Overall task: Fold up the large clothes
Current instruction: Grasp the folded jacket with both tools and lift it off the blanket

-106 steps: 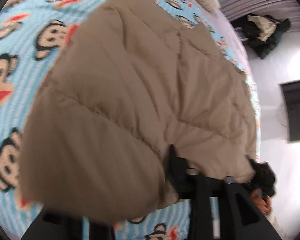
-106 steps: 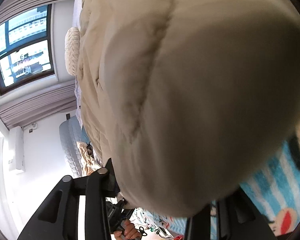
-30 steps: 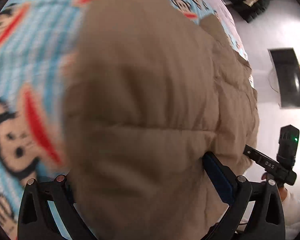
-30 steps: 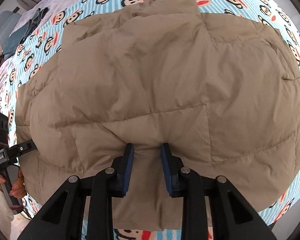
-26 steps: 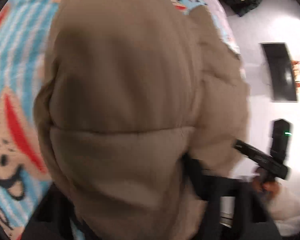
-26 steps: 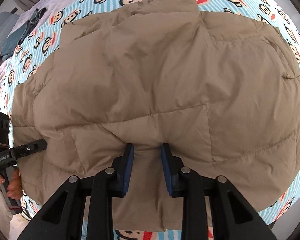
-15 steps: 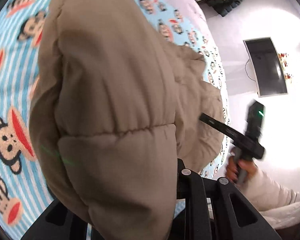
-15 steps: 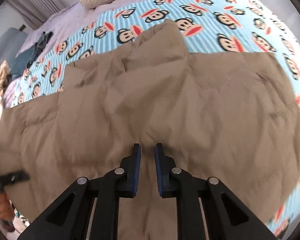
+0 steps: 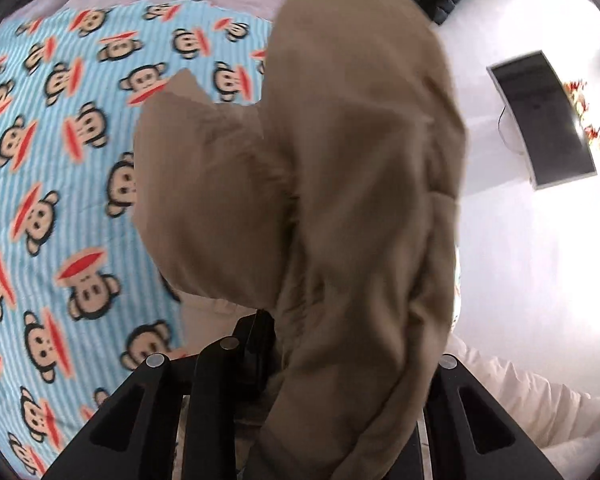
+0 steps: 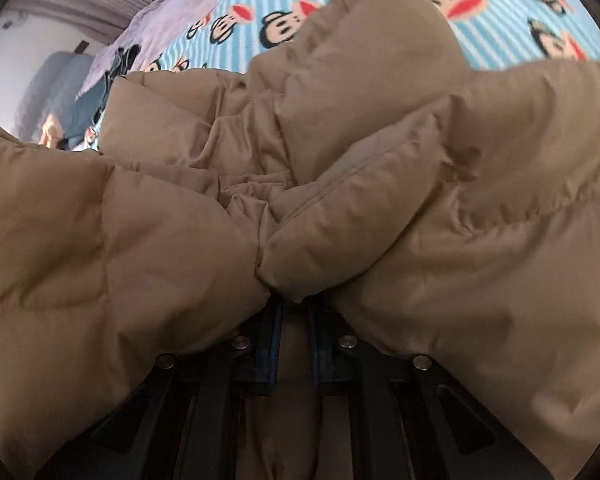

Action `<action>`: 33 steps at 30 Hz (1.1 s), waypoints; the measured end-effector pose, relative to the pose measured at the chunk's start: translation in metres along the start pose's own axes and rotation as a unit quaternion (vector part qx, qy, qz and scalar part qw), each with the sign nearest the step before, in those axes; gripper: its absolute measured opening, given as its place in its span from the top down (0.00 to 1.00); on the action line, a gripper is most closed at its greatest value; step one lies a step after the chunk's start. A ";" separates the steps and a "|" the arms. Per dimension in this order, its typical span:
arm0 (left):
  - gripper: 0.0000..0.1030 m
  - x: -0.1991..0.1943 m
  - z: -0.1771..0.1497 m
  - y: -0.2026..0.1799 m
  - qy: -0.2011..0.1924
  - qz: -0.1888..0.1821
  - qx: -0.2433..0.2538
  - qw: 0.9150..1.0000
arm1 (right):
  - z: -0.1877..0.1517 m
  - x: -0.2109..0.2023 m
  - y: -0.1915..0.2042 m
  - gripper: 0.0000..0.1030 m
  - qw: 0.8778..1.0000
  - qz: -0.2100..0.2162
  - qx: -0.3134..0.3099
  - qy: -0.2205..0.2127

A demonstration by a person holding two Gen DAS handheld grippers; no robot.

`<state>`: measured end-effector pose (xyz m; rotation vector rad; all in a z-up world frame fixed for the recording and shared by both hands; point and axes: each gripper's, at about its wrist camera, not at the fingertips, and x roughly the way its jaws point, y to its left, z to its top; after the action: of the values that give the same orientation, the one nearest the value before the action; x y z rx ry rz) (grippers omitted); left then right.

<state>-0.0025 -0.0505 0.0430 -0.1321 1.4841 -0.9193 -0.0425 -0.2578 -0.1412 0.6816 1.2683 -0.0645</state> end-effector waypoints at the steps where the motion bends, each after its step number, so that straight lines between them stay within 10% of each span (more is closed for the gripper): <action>1: 0.75 0.008 0.000 -0.011 0.002 0.006 -0.001 1.000 | 0.001 0.000 -0.003 0.90 1.000 0.009 0.004 0.004; 13: 0.73 0.077 0.009 -0.074 0.027 0.058 0.026 0.998 | -0.024 -0.109 -0.084 0.87 0.995 0.044 0.071 -0.053; 22: 0.33 0.175 0.023 -0.108 0.098 -0.035 0.044 0.994 | -0.092 -0.172 -0.166 0.87 0.980 0.024 0.167 -0.102; 27: 0.31 0.210 0.035 -0.103 0.097 -0.082 0.010 0.992 | -0.125 -0.197 -0.193 0.85 0.973 0.020 0.197 -0.116; 33: 0.31 0.227 0.041 -0.123 0.102 -0.074 0.026 0.992 | -0.160 -0.237 -0.188 0.35 0.970 0.056 0.180 -0.151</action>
<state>-0.0592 -0.2853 -0.0561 -0.1139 1.6533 -1.1179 -0.3326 -0.4039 -0.0330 1.0133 0.9298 -0.3014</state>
